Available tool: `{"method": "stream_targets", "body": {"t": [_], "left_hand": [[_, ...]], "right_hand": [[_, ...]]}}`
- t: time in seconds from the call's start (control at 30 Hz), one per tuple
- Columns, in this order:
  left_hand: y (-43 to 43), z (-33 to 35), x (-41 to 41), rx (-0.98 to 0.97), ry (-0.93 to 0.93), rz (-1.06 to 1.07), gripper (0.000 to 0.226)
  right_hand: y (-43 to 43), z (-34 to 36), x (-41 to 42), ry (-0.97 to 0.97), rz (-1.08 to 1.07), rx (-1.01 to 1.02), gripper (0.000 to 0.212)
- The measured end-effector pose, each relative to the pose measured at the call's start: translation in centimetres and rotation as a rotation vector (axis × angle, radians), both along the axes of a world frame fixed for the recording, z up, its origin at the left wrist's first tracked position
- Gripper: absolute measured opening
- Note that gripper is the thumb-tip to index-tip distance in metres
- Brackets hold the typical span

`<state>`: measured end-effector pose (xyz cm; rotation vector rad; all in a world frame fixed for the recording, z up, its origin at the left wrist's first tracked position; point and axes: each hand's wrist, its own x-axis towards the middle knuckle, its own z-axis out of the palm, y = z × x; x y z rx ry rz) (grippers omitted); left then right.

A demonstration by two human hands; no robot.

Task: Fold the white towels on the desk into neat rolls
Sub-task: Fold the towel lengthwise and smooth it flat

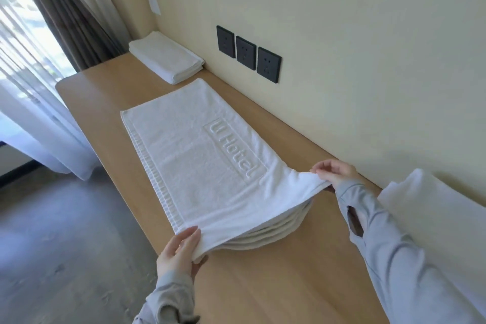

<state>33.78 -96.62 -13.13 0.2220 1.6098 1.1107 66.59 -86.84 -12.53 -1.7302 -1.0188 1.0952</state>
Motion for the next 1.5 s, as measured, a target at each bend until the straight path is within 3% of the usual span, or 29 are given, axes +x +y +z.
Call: {"method": "stream_targets", "body": {"t": [0.07, 0.2, 0.23, 0.33, 0.4, 0.5, 0.57, 0.67, 0.83, 0.93, 1.13, 1.17, 1.27, 1.37, 1.43, 1.5], "left_hand": [[1.3, 1.2, -1.5, 0.109, -0.082, -0.016, 0.005], [4.6, 3.4, -4.5, 0.345, -0.151, -0.16, 0.03], [5.4, 3.7, -5.3, 0.379, -0.111, -0.219, 0.034], [8.4, 4.0, -7.6, 0.424, 0.143, -0.326, 0.038], [10.8, 4.0, -8.9, 0.424, 0.261, -0.285, 0.012], [14.8, 3.3, -11.5, 0.444, 0.387, -0.266, 0.036], [17.9, 3.6, -13.6, 0.481, 0.441, -0.273, 0.038], [23.3, 3.5, -17.2, 0.518, 0.53, -0.338, 0.047], [32.5, 1.9, -22.8, 0.529, 0.435, -0.392, 0.021], [37.5, -0.8, -25.5, 0.473, 0.299, -0.376, 0.02], [45.1, -7.6, -29.0, 0.209, 0.212, -0.334, 0.017], [46.0, -8.6, -29.4, 0.148, 0.229, -0.352, 0.027], [47.5, -10.5, -30.2, 0.032, 0.356, -0.446, 0.051], [48.1, -10.9, -30.0, 0.084, 0.54, -0.437, 0.02], [48.4, -11.1, -29.3, 0.196, 0.764, -0.425, 0.042], [49.1, -10.8, -28.1, 0.359, 1.025, -0.47, 0.053]], "right_hand": [[1.2, 1.5, -1.2, 0.152, -0.072, 0.071, 0.016], [4.9, 4.1, -3.5, 0.467, -0.12, 0.15, 0.021], [5.9, 4.5, -4.1, 0.421, -0.084, 0.162, 0.025], [8.9, 5.7, -5.9, 0.043, -0.042, 0.202, 0.028], [11.2, 6.5, -7.5, -0.085, -0.078, 0.233, 0.024], [15.2, 7.2, -10.0, -0.303, -0.127, 0.295, 0.011], [18.1, 7.6, -11.6, -0.48, -0.119, 0.356, 0.006], [23.4, 7.7, -14.7, -0.597, -0.131, 0.383, 0.014], [33.6, 6.5, -21.6, -0.495, -0.129, 0.428, 0.012], [39.8, 4.5, -25.1, -0.52, -0.065, 0.383, 0.014], [49.8, -2.4, -30.1, -0.664, 0.084, 0.059, 0.022], [50.8, -3.6, -30.5, -0.714, 0.116, -0.005, 0.021], [52.9, -6.9, -31.2, -0.822, 0.167, -0.138, 0.024], [53.5, -8.8, -31.5, -0.921, 0.174, -0.204, 0.025], [53.3, -9.4, -31.8, -1.126, 0.21, -0.071, 0.023], [52.5, -9.3, -32.1, -1.253, 0.268, 0.216, 0.028]]}}
